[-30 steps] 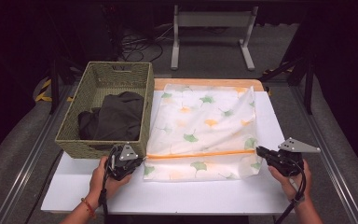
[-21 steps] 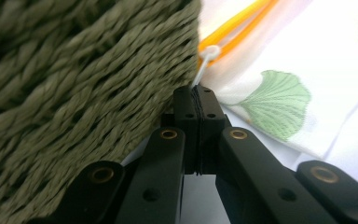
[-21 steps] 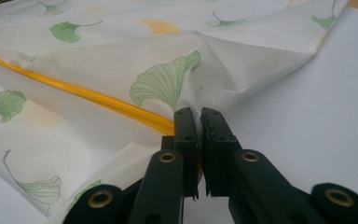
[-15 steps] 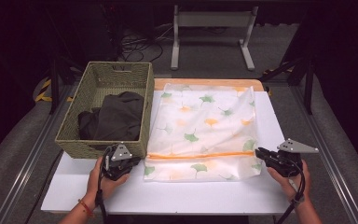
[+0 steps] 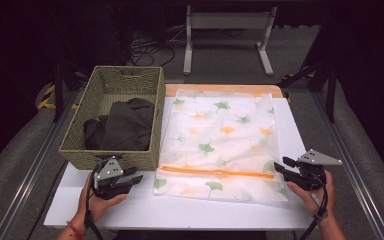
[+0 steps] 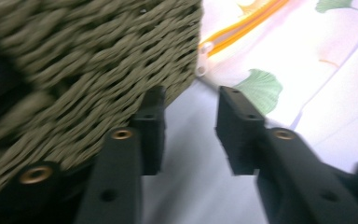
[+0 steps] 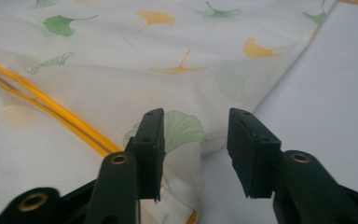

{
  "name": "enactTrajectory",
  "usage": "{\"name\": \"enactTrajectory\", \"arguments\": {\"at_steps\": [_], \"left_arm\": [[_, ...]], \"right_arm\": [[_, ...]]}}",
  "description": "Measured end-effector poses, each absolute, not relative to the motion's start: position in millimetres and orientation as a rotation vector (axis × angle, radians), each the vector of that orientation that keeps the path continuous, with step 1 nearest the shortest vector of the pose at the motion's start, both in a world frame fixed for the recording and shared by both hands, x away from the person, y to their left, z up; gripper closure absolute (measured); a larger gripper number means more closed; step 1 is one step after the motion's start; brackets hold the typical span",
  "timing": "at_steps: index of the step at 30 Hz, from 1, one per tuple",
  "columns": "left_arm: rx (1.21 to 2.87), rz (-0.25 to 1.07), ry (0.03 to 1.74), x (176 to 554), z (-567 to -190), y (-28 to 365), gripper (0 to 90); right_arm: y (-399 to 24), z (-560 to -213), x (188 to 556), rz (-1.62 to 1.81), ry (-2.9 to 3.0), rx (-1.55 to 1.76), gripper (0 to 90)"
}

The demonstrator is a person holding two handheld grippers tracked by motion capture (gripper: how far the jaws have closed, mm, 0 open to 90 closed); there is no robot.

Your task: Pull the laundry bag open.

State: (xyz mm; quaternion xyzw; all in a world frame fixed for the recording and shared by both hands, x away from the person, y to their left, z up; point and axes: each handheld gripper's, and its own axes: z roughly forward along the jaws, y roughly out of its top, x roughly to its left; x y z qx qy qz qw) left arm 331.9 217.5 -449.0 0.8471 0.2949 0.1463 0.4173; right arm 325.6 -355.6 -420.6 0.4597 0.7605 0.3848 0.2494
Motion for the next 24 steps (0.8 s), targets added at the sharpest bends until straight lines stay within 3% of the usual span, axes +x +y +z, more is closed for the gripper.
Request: {"name": "enactTrajectory", "arguments": {"at_steps": [1,2,6,7,13,24], "left_arm": [[2.124,0.387,0.754,331,-449,220,52.9],[2.117,0.391,0.772,329,-451,226,44.2],[2.113,0.386,0.797,327,-454,235,35.5],[2.107,0.385,0.814,326,-455,237,29.1],[2.082,0.411,0.848,321,-459,251,19.2],[2.076,0.409,0.865,319,-462,255,14.9]], "right_arm": [[-356,-420,325,1.04,2.058,1.252,52.0],[-357,-419,325,1.04,2.049,1.253,52.1],[-355,-417,325,1.043,2.054,1.238,52.1],[-352,-417,325,1.044,2.069,1.217,52.0],[-335,-413,326,1.073,2.14,1.128,49.1],[-287,-410,338,1.07,2.289,0.934,46.8]]}}
